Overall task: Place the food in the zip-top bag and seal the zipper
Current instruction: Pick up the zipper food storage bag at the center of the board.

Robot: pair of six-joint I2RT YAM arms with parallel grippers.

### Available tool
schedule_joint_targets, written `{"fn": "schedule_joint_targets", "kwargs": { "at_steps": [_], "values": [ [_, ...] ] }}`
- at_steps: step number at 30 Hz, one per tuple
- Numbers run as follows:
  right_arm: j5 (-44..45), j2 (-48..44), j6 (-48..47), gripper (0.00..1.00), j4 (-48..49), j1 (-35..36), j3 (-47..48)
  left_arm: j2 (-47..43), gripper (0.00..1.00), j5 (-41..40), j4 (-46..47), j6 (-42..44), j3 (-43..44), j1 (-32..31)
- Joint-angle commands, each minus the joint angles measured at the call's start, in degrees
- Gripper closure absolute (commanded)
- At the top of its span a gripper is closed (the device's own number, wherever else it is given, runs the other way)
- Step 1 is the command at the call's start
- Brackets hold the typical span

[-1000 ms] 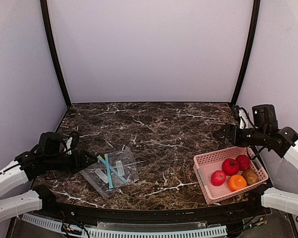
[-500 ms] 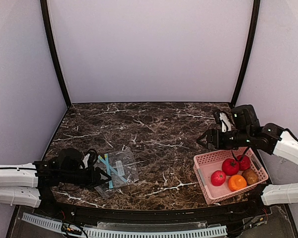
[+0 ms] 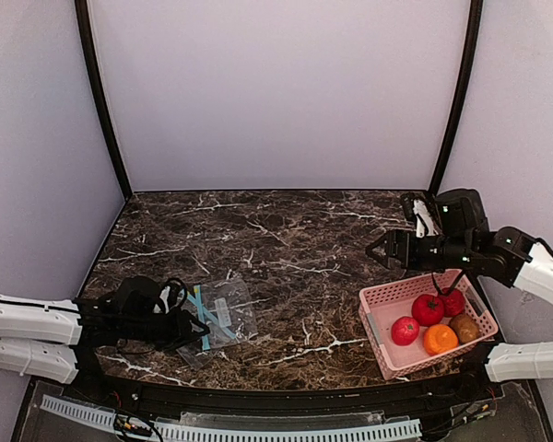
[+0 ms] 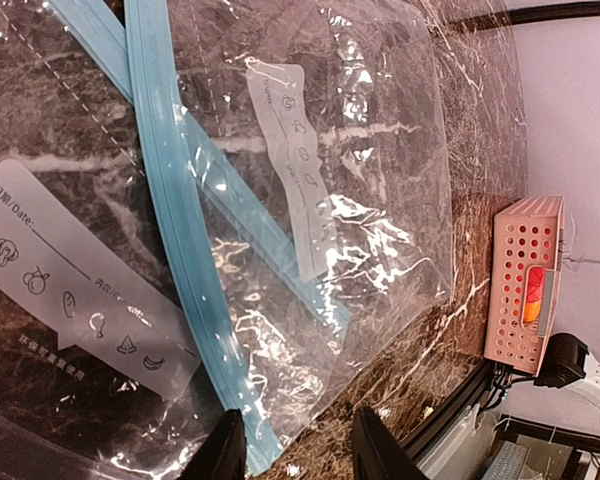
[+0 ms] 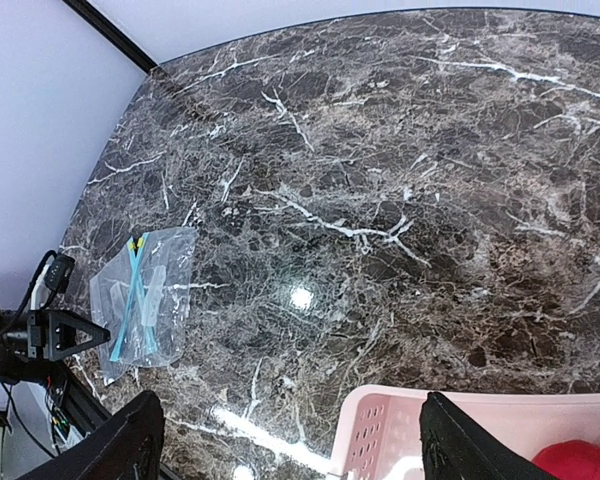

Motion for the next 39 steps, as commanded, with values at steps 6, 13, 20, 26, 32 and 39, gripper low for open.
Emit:
{"fn": "schedule_joint_targets", "kwargs": {
  "at_steps": [6, 13, 20, 26, 32, 39],
  "values": [
    [3.0, -3.3, -0.6, 0.13, -2.8, 0.5, 2.2, 2.6, 0.64, -2.9, 1.5, -1.3, -0.7, -0.3],
    [2.8, -3.3, -0.5, 0.13, -3.0, 0.5, 2.6, 6.6, 0.64, -1.9, 4.1, -1.3, -0.9, -0.2],
    [2.7, -3.1, -0.5, 0.13, -3.2, 0.5, 2.7, 8.2, 0.65, -1.9, 6.2, -2.1, -1.2, -0.3],
    [3.0, -3.4, -0.4, 0.12, -3.7, 0.5, 3.0, 8.9, 0.66, -2.3, 7.0, -2.9, -1.8, -0.3],
    [3.1, -3.7, -0.4, 0.12, -3.9, 0.5, 2.8, 9.2, 0.66, -2.4, 8.0, -3.8, -2.8, -0.3],
    [3.4, -3.3, -0.3, 0.12, -3.9, 0.5, 2.9, 10.5, 0.69, -2.5, 11.3, -5.4, -3.9, -0.3]
  ]
}}
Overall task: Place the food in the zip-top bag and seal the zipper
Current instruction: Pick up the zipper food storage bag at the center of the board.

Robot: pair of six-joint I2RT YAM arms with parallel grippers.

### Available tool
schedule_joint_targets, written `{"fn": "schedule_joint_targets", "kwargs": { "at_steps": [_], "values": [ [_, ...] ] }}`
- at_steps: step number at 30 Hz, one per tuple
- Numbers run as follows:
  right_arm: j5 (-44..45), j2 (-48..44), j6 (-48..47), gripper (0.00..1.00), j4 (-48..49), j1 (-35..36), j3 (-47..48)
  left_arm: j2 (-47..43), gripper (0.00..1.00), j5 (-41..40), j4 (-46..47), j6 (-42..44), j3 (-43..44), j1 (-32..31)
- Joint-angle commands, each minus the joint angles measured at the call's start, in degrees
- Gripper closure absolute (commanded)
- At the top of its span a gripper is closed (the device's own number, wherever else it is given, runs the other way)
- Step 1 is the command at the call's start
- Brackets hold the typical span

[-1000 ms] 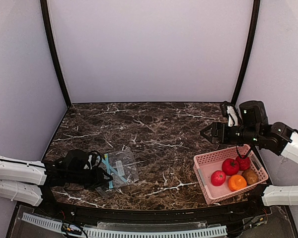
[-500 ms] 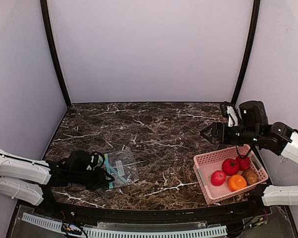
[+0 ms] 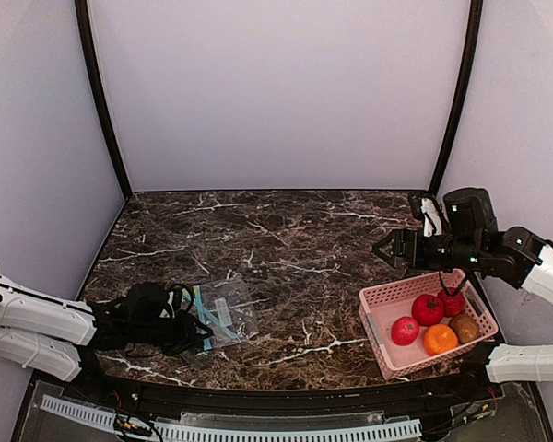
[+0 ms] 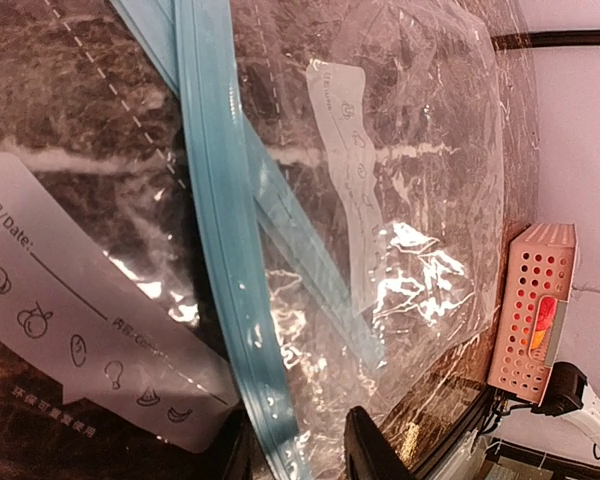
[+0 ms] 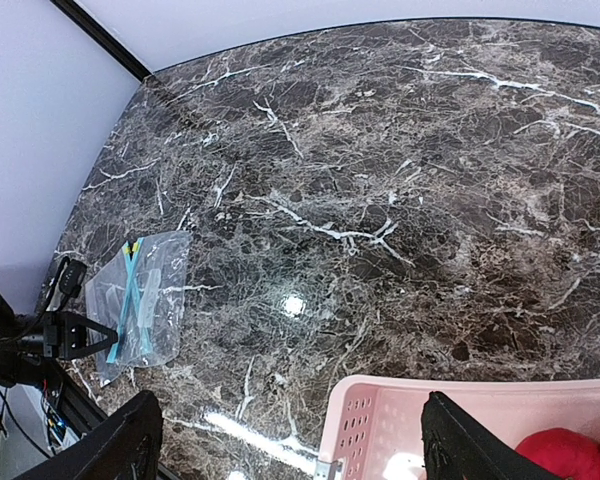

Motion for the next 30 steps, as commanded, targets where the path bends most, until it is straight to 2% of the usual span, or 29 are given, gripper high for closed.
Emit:
{"fn": "schedule_joint_targets", "kwargs": {
  "at_steps": [1, 5, 11, 18, 20, 23, 30],
  "values": [
    [0.9, -0.4, 0.2, 0.12, -0.2, 0.5, 1.5, 1.4, 0.69, -0.7, 0.9, -1.2, -1.5, -0.2],
    [1.0, -0.3, 0.1, 0.12, -0.3, 0.5, 1.6, 2.8, 0.73, -0.7, 3.1, -1.4, -1.6, -0.2],
    [1.2, -0.5, 0.1, 0.12, -1.2, 0.5, 1.9, 6.0, 0.97, -1.1, 5.6, -1.8, -1.6, -0.2],
    [1.2, -1.0, 0.0, 0.12, -1.9, 0.5, 1.9, 5.2, 0.99, -1.9, 7.7, 1.0, -0.8, -0.2],
    [1.2, -1.1, 0.0, 0.12, -2.0, 0.5, 2.0, 3.6, 0.99, -1.9, 8.3, 3.7, -0.4, -0.2],
    [0.1, -1.2, -0.5, 0.12, -1.6, 0.5, 2.2, -0.6, 0.99, -0.1, 7.2, 12.1, 2.2, -0.2],
    [-8.4, 0.1, -2.4, 0.08, 5.3, 0.5, 0.2, -7.3, 0.99, 7.6, -3.2, 30.2, 10.2, -0.5]
  ]
}}
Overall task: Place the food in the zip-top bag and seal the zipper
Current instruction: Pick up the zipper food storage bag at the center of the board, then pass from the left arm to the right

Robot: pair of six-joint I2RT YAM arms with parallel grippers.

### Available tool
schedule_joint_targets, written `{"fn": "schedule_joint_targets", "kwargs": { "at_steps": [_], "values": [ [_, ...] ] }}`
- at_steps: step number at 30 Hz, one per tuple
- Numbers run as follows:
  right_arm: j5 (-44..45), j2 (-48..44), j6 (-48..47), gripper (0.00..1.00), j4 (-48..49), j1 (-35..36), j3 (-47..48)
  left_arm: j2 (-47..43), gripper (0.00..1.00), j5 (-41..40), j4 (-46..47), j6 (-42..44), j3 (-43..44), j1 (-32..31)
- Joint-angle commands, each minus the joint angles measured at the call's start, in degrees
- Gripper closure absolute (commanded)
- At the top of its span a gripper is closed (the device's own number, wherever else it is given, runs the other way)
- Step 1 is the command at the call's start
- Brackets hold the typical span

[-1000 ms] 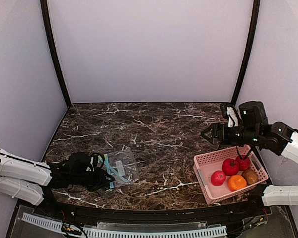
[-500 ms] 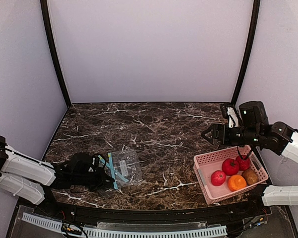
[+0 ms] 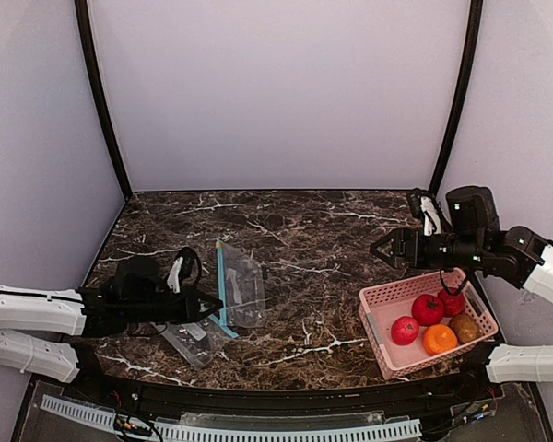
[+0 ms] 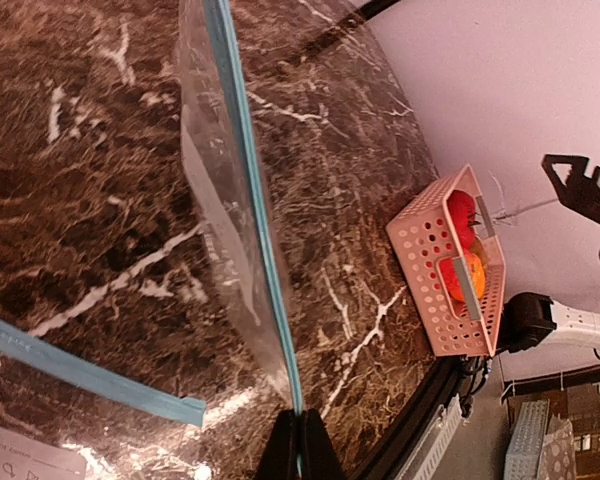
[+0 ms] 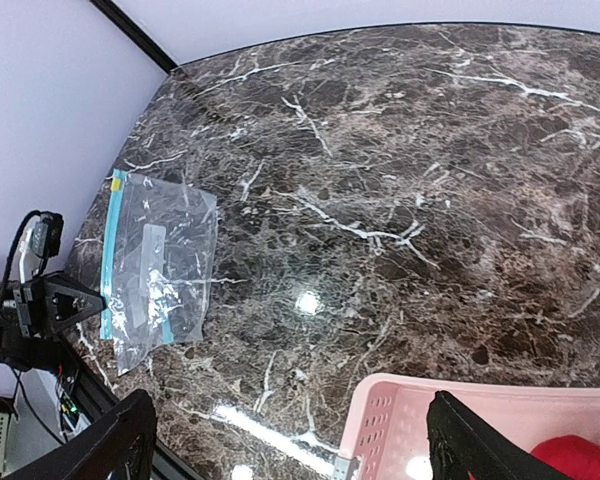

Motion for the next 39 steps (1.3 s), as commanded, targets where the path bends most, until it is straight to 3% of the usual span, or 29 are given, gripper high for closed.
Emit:
{"fn": "schedule_joint_targets", "kwargs": {
  "at_steps": [1, 12, 22, 28, 33, 39],
  "values": [
    [-7.1, 1.3, -2.2, 0.08, 6.2, 0.5, -0.2, -3.2, 0.99, 6.2, -5.7, 15.1, 4.7, -0.5],
    [-31.8, 3.9, -6.4, 0.19, 18.4, 0.9, -1.7, 3.3, 0.99, 15.4, -10.9, 24.4, 15.2, -9.2],
    [-39.5, 8.0, -9.9, 0.31, 17.9, 1.8, -2.9, 10.8, 0.99, 18.1, -11.5, 23.5, 22.3, -19.1],
    [-47.6, 10.1, -10.5, 0.32, 22.0, 1.7, -6.0, 12.2, 0.99, 20.4, -10.4, 22.3, 24.1, -21.1],
    [-49.0, 9.9, -11.7, 0.26, 23.3, 1.8, -7.0, 11.4, 0.99, 21.8, -10.0, 21.4, 24.5, -22.2],
    [-52.7, 11.5, -12.3, 0.27, 26.4, 1.8, -6.8, 11.0, 0.99, 23.5, -8.9, 20.6, 24.7, -22.9]
  ]
}}
